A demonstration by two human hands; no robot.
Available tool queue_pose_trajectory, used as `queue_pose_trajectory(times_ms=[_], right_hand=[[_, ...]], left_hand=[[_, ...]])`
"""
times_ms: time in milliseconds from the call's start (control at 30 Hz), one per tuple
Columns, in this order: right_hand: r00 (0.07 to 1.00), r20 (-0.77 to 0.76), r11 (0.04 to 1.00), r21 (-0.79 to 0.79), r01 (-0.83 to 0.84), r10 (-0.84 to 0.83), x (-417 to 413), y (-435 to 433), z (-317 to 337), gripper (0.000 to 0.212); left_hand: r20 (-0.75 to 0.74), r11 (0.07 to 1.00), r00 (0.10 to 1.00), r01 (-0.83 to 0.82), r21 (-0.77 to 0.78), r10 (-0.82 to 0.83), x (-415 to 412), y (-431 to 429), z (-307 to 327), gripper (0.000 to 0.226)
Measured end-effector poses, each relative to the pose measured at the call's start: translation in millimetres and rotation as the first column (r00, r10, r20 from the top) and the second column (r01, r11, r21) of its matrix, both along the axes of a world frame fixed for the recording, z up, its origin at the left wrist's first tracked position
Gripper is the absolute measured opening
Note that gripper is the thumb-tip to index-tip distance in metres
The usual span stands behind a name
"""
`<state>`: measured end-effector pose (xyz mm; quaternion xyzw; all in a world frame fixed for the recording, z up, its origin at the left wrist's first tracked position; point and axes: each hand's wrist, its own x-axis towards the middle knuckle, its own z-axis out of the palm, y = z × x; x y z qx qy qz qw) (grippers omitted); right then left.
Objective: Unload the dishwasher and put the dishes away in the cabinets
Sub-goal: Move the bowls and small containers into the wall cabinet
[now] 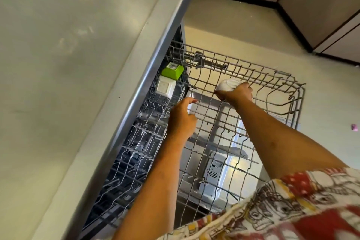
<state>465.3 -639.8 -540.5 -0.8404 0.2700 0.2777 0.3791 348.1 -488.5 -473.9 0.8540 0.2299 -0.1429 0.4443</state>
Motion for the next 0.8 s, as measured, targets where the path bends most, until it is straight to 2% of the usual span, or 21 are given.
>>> queue_pose_trajectory(times_ms=[167, 267, 333, 400, 433, 467, 633, 733, 800], right_hand=[[0.998, 0.053, 0.999, -0.031, -0.034, 0.035, -13, 3, 9, 0.1], [0.993, 0.086, 0.996, -0.048, -0.078, 0.082, -30, 8, 18, 0.101], [0.987, 0.12, 0.995, -0.021, -0.101, 0.103, -50, 13, 27, 0.1], [0.987, 0.139, 0.994, 0.062, -0.093, 0.084, -77, 17, 34, 0.099], [0.988, 0.137, 0.99, 0.109, -0.091, 0.076, -93, 18, 39, 0.099], [0.989, 0.133, 0.983, 0.157, -0.091, 0.07, -110, 20, 44, 0.097], [0.986, 0.145, 0.925, 0.357, -0.129, 0.082, -181, 31, 77, 0.096], [0.976, 0.177, 0.87, 0.453, -0.193, 0.124, -218, 30, 105, 0.095], [0.96, 0.227, 0.843, 0.474, -0.254, 0.161, -242, 28, 126, 0.09]], left_hand=[[-0.049, 0.998, 0.997, -0.059, -0.028, 0.058, -12, -9, 4, 0.051], [-0.085, 0.979, 0.985, -0.159, -0.127, 0.149, -23, -16, 4, 0.042], [-0.163, 0.898, 0.935, -0.35, -0.268, 0.316, -31, -19, 11, 0.03], [-0.322, 0.704, 0.825, -0.565, -0.43, 0.466, -43, -18, 19, 0.022], [-0.39, 0.608, 0.776, -0.631, -0.482, 0.496, -50, -17, 20, 0.018], [-0.439, 0.555, 0.748, -0.663, -0.502, 0.498, -61, -16, 24, 0.015], [-0.503, 0.44, 0.685, -0.726, -0.528, 0.527, -106, -20, 53, 0.02], [-0.449, 0.354, 0.658, -0.727, -0.589, 0.604, -142, -22, 84, 0.022], [-0.399, 0.365, 0.663, -0.711, -0.601, 0.634, -171, -22, 105, 0.021]])
